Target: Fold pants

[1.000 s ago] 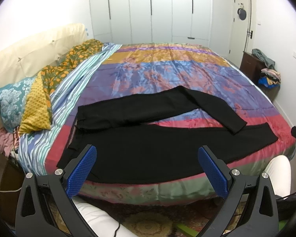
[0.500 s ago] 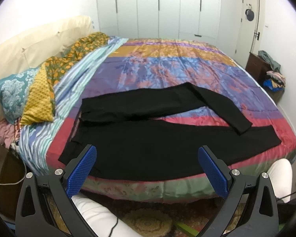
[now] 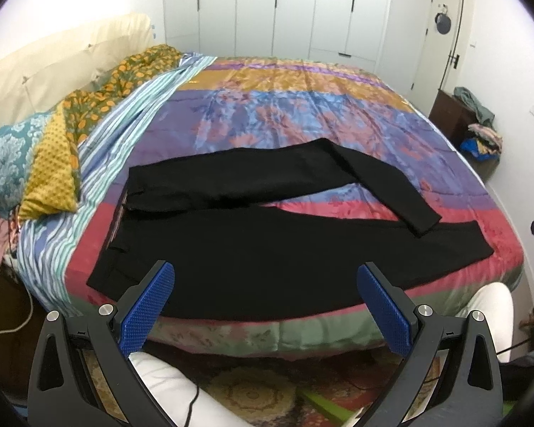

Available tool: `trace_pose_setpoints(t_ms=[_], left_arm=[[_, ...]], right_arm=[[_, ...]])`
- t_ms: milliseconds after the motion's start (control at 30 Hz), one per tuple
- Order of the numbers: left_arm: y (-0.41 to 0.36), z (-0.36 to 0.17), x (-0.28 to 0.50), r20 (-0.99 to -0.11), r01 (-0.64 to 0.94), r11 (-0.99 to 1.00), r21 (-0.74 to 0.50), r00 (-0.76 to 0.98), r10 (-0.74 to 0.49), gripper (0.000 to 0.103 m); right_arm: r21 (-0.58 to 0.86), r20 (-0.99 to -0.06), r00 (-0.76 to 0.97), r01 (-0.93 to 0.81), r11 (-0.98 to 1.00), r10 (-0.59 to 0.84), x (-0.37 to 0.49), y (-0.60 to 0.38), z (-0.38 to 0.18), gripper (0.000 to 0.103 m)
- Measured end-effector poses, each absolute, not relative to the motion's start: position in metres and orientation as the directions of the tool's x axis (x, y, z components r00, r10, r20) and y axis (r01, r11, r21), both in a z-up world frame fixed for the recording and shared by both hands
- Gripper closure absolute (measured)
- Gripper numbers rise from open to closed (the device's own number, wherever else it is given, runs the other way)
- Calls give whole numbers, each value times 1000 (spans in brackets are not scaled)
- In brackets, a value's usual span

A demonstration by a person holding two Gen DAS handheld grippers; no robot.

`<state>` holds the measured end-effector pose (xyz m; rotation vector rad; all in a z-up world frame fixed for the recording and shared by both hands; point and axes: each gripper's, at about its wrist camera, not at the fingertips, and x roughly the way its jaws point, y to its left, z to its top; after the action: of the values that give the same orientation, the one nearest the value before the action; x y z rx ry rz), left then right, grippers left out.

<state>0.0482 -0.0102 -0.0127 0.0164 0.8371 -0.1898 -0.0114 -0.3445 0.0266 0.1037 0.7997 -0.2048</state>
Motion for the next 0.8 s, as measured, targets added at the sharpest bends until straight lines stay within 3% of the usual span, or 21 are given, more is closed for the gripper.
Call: trace_pose_setpoints(t_ms=[300,800], left_arm=[[-19,-7,49,-732,194,980,-53,660,-170,1],[-15,-13,52,-741,157,986,-46,657,-139,1]], right_arm=[[-126,-726,613,327,936,-312,-6,-354,29,0],[-214,-722,567,362,907,-397,-5,-352,27,0]])
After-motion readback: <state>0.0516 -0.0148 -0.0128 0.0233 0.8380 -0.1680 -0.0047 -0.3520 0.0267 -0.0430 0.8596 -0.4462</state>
